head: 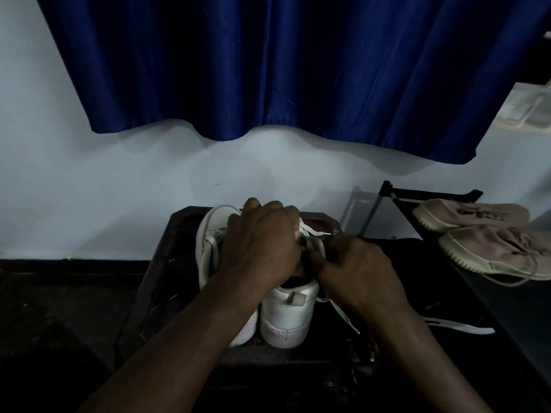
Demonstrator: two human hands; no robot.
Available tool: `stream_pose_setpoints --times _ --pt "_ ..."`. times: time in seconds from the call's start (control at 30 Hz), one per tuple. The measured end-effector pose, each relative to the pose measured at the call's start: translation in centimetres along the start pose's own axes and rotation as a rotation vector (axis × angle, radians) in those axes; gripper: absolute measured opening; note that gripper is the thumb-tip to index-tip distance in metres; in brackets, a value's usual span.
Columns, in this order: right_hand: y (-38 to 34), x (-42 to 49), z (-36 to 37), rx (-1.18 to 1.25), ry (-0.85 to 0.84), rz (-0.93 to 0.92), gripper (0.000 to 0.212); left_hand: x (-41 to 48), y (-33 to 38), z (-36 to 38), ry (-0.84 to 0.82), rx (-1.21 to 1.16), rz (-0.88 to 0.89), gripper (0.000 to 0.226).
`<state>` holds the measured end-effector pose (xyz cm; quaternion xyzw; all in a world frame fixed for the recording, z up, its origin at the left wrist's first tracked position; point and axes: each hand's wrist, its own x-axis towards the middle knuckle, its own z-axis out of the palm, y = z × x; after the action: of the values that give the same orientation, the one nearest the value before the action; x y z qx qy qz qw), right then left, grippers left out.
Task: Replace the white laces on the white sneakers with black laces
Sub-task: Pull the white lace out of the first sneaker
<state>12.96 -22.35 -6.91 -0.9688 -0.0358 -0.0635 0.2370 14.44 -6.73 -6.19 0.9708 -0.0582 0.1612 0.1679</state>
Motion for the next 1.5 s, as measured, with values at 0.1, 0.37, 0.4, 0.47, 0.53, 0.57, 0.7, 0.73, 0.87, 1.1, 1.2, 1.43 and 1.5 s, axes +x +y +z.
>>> stream_pose_setpoints --times 0.1,0.37,0.4,0.47,0.53,0.57,0.7,0.73,0.87,1.1,1.2,1.43,1.5 --pt "0.1 0.0 0.3 0.003 0.028 -0.018 0.038 -0.1 0.0 -0.1 0.045 -0.088 -0.002 0.013" --pt "0.2 0.4 1.4 0.054 0.258 -0.142 0.035 -0.1 0.3 -0.7 0.070 -0.186 -0.067 0.020" --pt "0.2 0.4 1.5 0.042 0.273 -0.146 0.034 -0.1 0.3 -0.7 0.054 -0.145 -0.074 0.021" --pt "0.1 0.4 1.4 0.022 0.290 -0.146 0.032 -0.1 0.3 -0.5 0.017 -0.058 -0.065 0.022" --pt "-0.1 0.3 1.3 -0.006 0.285 -0.136 0.034 -0.1 0.1 -0.2 -0.009 -0.039 -0.051 0.019" --pt "-0.2 0.3 1.3 -0.015 0.284 -0.133 0.036 -0.1 0.0 -0.2 -0.003 -0.059 -0.047 0.017" --pt "-0.5 0.4 1.1 -0.046 0.213 -0.134 0.045 0.4 -0.6 0.1 0.172 -0.350 -0.079 0.018" --pt "-0.5 0.4 1.1 -0.056 0.195 -0.118 0.045 0.6 -0.8 0.1 0.224 -0.520 -0.110 0.020" --pt "-0.6 0.3 1.0 -0.049 0.176 -0.087 0.034 0.6 -0.7 -0.4 0.231 -1.027 -0.251 0.018" --pt "-0.4 0.3 1.5 0.014 0.177 -0.081 0.030 0.4 -1.0 -0.7 0.039 -0.283 -0.132 0.012" --pt "-0.1 0.4 1.6 0.061 0.187 -0.093 0.018 0.5 -1.1 -0.6 -0.044 -0.222 -0.109 0.012" --pt "-0.3 0.3 1.6 0.090 0.178 -0.131 0.039 0.5 -0.5 0.1 -0.009 -0.075 -0.059 0.013" --pt "-0.3 0.3 1.5 0.077 0.180 -0.145 0.042 0.5 -0.3 0.1 0.091 -0.144 -0.049 0.017"
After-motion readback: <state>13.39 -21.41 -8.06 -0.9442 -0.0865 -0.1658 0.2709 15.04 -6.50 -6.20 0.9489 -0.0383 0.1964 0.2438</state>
